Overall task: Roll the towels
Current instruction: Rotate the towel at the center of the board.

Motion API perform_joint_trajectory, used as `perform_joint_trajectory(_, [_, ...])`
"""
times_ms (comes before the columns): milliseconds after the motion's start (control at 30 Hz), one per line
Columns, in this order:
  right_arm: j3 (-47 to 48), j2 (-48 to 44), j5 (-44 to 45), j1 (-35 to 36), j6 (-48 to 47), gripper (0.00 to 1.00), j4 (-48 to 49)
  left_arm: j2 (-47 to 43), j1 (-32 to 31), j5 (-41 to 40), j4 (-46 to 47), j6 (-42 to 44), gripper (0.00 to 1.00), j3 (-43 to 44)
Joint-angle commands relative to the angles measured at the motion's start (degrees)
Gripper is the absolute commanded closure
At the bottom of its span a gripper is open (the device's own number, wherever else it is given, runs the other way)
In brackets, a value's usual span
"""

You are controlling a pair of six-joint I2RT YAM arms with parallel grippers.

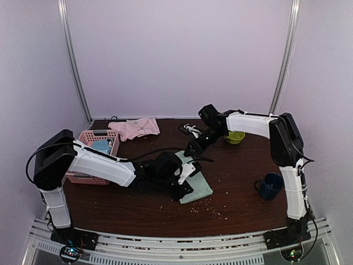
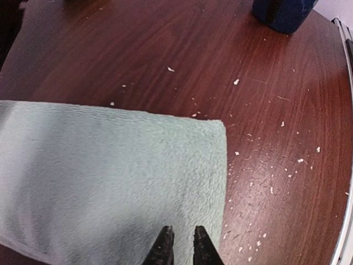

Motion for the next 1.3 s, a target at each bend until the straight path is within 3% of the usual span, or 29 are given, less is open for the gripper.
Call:
perform_joint_trajectory(0, [3.08, 5.35, 0.15, 1.3, 3.56, 0.81, 1.63, 5.16, -2.12, 1.11, 1.39, 1.01, 0.87, 4.75])
perform_joint_trajectory(167, [3.45, 7.97, 4.02, 0.94, 5.46, 0.82, 1.93, 6.24, -2.47, 0.16, 0.25, 0.46, 0.88, 3.39])
perform_joint_trajectory(400, [-6.88, 2.57, 11.47, -1.2, 11.53, 0.81, 7.47, 3.25, -2.47, -3.1, -2.04, 1.32, 0.88, -1.96])
perform_joint_trajectory(633, [-5.56, -0.34, 0.54, -1.33, 8.37, 0.78, 6.83, 0.91, -2.47, -5.26, -1.97, 1.29, 0.78, -0.84])
perform_joint_trajectory(733, [-1.1, -2.92, -1.6, -1.33, 5.66, 0.73, 3.4, -3.1, -2.48, -5.29, -1.39, 3.57, 0.67, -0.54])
perform_joint_trajectory(767, [-0.2, -4.59, -1.47, -1.33, 4.71, 0.71, 2.17, -4.98, -2.52, -5.75, -0.82, 4.43, 0.58, -0.94])
perform_joint_trajectory(800, [0.12, -6.09, -1.15, -1.4, 4.01, 0.69, 1.22, -6.85, -2.61, -7.92, -0.3, 4.46, 0.27, -1.75])
perform_joint_trajectory(833, [-0.14, -7.6, -0.51, -1.46, 3.44, 0.68, 1.09, -8.87, -2.66, -9.36, 0.41, 4.92, 0.05, -2.74])
perform_joint_trajectory(1100, [-8.69, -15.11, 7.67, -2.94, -0.35, 0.66, 1.56, -15.89, -2.65, -10.15, -1.74, 14.69, 0.02, -6.19])
perform_joint_trajectory(1267, [-14.56, -14.71, 8.0, -3.01, 0.29, 0.66, 7.44, -16.23, -2.75, -5.04, 0.76, 20.92, 0.02, -8.94])
